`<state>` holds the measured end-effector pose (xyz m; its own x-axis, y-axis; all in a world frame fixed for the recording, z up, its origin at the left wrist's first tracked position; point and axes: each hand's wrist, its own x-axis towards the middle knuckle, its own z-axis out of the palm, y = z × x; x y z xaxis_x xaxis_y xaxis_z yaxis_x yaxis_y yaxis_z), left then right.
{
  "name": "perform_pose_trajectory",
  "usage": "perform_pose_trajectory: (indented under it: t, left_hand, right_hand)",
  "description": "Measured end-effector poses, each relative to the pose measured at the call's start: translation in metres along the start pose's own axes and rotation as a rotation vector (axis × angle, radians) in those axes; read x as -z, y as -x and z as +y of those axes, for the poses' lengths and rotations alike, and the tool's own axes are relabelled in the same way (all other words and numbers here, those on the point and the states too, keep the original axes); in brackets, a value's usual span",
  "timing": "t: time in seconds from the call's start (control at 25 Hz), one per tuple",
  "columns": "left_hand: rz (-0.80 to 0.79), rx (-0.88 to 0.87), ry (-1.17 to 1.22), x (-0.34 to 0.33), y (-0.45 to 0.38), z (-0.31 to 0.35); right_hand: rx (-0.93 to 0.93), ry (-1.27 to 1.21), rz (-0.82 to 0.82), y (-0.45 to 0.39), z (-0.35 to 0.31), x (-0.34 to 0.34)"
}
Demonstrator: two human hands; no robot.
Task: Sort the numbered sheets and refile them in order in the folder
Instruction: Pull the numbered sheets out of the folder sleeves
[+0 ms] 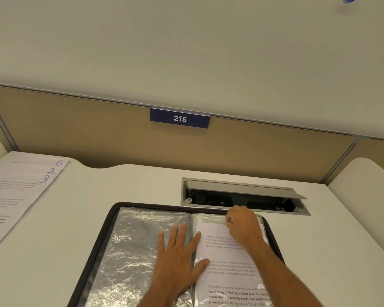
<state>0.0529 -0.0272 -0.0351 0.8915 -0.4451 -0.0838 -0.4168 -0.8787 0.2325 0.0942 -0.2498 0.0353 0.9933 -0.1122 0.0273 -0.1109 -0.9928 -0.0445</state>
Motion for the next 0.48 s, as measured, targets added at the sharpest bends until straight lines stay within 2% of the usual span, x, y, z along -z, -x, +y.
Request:
perform_pose_trajectory:
  t: [0.16,0.24,0.48]
  left_hand:
    - [-0.010,0.004,0.031,0.0071,0.0022,0.0036]
    - [0.025,0.002,-0.025,0.0075,0.0023,0.0022]
    - [-0.014,0.021,-0.019,0.0108,0.0045,0.0032]
  right_hand:
    - [0.051,0.040,0.046,0.0004,0.0002,0.0008]
    - [0.074,0.061,0.027,0.0002,-0.0007,0.0016]
    - [0.113,0.068,-0.035,0.0005,-0.0002,0.0069]
